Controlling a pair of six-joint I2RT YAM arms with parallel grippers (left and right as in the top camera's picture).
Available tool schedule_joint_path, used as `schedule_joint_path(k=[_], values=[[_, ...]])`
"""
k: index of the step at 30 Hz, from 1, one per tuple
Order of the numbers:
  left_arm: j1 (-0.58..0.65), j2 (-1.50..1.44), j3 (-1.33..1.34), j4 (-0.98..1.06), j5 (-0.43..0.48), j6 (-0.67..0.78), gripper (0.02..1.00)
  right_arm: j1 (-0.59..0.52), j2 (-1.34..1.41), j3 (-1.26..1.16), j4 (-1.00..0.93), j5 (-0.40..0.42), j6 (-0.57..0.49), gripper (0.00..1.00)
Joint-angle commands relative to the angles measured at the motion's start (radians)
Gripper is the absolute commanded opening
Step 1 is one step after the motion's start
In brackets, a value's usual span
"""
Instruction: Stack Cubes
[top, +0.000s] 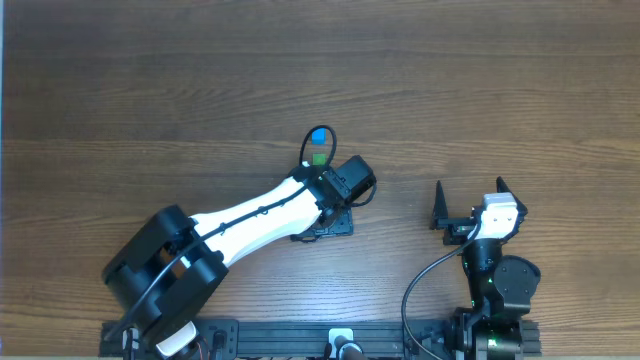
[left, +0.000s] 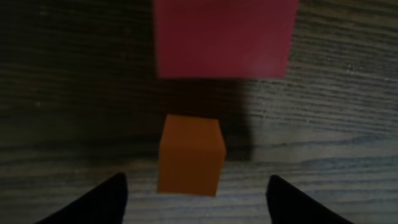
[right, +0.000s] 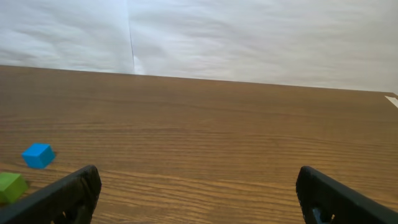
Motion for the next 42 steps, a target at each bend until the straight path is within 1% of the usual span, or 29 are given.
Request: schedule_joint_path(k=[1, 4, 17, 27, 42], values=[[0.006, 0.021, -0.005, 0.02, -0.025, -0.013, 0.684, 0.005, -0.006, -0.008, -0.001, 0.002, -0.004, 0.993], [0.007, 0.022, -0.005, 0.02, -0.04, -0.013, 0.652, 0.005, -0.006, -0.008, -0.001, 0.002, -0.004, 0.991], [0.018, 0.023, -0.005, 0.012, -0.069, -0.013, 0.573, 0.005, -0.006, -0.008, -0.001, 0.002, -0.004, 0.991], [0.02, 0.027, -0.005, 0.005, -0.072, -0.014, 0.411, 0.005, -0.006, -0.008, -0.001, 0.002, -0.004, 0.991], [0.019, 0.06, -0.005, 0.013, -0.057, -0.014, 0.283, 0.005, -0.006, -0.008, -0.001, 0.002, -0.004, 0.991]])
